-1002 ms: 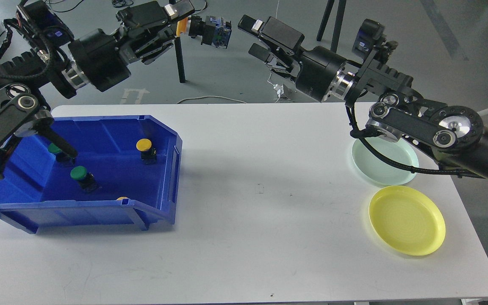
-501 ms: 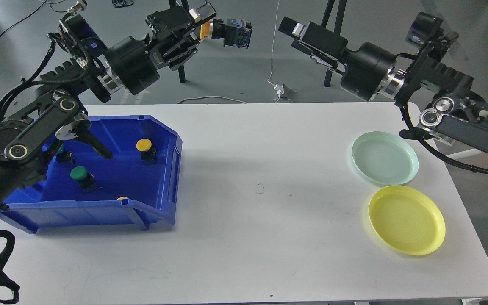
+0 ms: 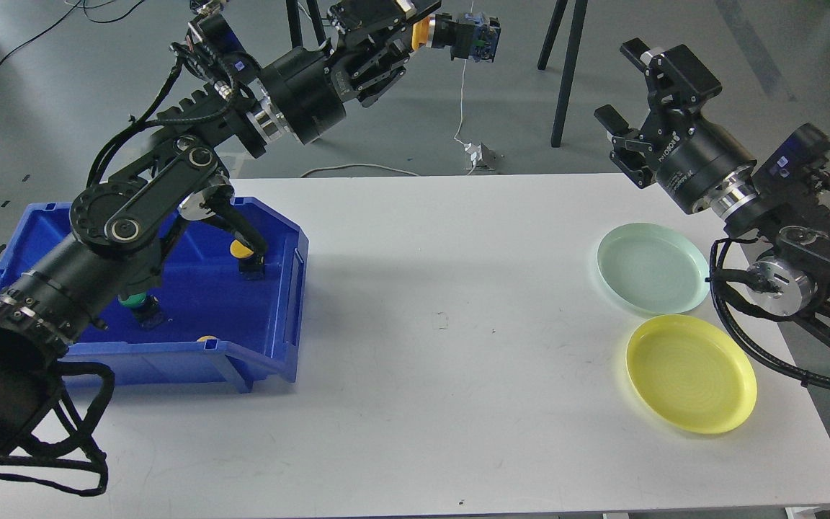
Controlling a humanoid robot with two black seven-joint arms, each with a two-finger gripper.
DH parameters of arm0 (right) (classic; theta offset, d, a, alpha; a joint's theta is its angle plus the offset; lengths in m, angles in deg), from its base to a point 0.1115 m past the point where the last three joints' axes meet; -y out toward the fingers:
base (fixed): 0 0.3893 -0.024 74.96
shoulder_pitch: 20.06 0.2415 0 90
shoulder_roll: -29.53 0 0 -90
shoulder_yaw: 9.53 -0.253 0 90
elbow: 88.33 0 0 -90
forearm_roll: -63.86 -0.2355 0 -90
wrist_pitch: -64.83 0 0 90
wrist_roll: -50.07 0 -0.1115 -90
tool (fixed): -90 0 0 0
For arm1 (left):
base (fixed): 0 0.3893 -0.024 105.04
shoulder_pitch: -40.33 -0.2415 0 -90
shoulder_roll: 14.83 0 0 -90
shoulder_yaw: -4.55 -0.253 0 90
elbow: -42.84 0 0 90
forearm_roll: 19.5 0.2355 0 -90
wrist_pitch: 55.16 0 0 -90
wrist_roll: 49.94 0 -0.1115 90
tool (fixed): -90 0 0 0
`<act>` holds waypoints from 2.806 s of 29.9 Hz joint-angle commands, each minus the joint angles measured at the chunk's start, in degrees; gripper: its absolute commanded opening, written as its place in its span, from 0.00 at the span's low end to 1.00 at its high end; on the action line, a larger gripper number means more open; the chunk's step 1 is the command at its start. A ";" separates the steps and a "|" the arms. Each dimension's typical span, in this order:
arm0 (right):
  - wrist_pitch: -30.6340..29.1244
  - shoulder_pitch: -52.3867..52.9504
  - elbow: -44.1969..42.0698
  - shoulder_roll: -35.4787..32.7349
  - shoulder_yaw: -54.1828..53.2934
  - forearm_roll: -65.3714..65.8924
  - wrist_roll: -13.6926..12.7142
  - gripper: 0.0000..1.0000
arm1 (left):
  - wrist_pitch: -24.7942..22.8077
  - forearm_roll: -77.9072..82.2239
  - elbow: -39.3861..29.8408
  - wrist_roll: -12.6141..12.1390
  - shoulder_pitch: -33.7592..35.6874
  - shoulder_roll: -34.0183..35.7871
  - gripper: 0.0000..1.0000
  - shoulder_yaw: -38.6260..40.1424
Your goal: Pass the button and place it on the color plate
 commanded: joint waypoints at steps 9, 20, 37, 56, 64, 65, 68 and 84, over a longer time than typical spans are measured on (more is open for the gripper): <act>-2.76 -6.26 2.14 6.98 -3.29 -3.69 0.01 0.97 | 0.00 -0.54 4.35 -0.01 0.03 -3.75 0.30 -6.34; -2.59 -5.99 4.08 13.48 -4.08 -3.17 0.01 0.93 | 0.00 -0.54 4.35 -0.01 -0.05 -3.84 0.30 -6.43; -1.71 -5.29 4.00 13.49 -5.04 -3.17 0.01 0.81 | 0.00 -0.45 4.35 -0.01 -0.05 -3.84 0.30 -6.86; -2.15 -4.85 4.70 13.49 -4.78 -2.99 0.01 0.39 | 0.00 -0.45 4.44 -0.01 -0.05 -3.84 0.30 -6.86; -2.50 -4.94 5.14 13.40 -4.52 -2.99 0.01 0.30 | 0.00 -0.45 4.44 -0.01 -0.05 -3.84 0.31 -6.86; -2.50 -4.94 5.14 13.40 -4.52 -2.99 0.01 0.30 | 0.00 -0.45 4.44 -0.01 -0.05 -3.84 0.32 -6.86; -2.59 -4.85 5.14 13.40 -4.52 -2.99 0.01 0.29 | 0.00 -0.54 4.44 -0.01 -0.05 -3.84 0.41 -6.78; -2.76 -5.20 5.14 13.13 -4.52 -2.99 0.01 0.27 | 0.00 -1.06 4.44 -0.01 -0.32 -4.01 0.72 -6.16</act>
